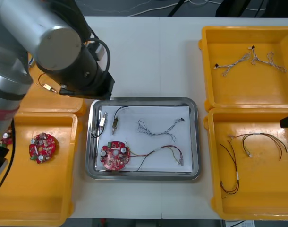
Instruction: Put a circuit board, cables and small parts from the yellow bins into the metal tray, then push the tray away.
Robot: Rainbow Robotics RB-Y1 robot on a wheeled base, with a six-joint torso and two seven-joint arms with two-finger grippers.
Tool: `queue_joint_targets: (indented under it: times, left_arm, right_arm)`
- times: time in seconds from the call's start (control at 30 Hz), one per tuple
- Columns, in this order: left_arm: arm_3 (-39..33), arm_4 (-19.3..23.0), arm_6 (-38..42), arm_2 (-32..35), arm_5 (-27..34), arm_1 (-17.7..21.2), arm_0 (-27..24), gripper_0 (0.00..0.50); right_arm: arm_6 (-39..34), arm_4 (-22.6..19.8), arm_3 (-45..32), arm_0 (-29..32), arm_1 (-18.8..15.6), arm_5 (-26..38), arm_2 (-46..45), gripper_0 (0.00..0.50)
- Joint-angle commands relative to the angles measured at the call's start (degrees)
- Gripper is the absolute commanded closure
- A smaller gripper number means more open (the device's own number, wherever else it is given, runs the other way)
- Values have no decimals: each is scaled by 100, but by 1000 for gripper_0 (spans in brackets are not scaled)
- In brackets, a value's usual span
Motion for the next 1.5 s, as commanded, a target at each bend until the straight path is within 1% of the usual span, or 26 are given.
queue_joint_targets:
  times: [0.03,0.13,0.17,0.2,0.33,0.47,0.57,0.67,0.8,1.03,1.13,1.2,1.23,1.37,1.5]
  left_arm:
    - [-281,435,594,413,52,670,-254,0]
    - [-290,646,594,500,52,969,-254,0]
    - [-290,646,594,500,52,969,-254,0]
    - [-299,699,585,509,52,1144,-254,0]
    - [-316,840,594,553,52,1549,-227,0]
    - [-316,1059,515,817,52,1892,-51,0]
    - [-334,1288,286,1045,52,2173,133,0]
    - [-334,1429,102,1212,52,2410,291,0]
    - [-378,1613,32,1494,52,2612,590,0]
    - [-536,1675,-250,1810,52,2911,1065,0]
    - [-659,1763,-311,2003,52,3034,1355,0]
    - [-808,1789,-364,2126,-84,3166,1619,0]
    - [-835,1798,-373,2144,-120,3201,1671,0]
    - [-958,1877,-461,2320,-269,3351,1953,0]
    - [-1037,1921,-777,2689,-427,3368,2322,0]
  right_arm:
    - [180,-139,-11,-119,-158,18,269,0]
    - [233,-183,-11,-207,-158,18,348,0]
    - [233,-183,-11,-207,-158,18,348,0]
    - [251,-209,-37,-259,-149,18,419,0]
    - [295,-253,-196,-391,-158,18,656,0]
    - [312,-288,-450,-532,-158,18,920,0]
    - [312,-306,-609,-664,-149,18,1183,0]
    - [321,-349,-705,-795,-158,18,1456,0]
    - [356,-393,-784,-962,-149,18,1834,0]
    - [409,-473,-872,-1314,-158,18,2581,0]
    - [418,-481,-881,-1463,-158,18,2932,0]
    - [444,-481,-881,-1595,-149,18,3240,0]
    - [453,-473,-881,-1639,-149,18,3319,0]
    - [506,-349,-907,-1938,-140,18,3934,0]
    - [550,-77,-969,-2334,44,18,4620,0]
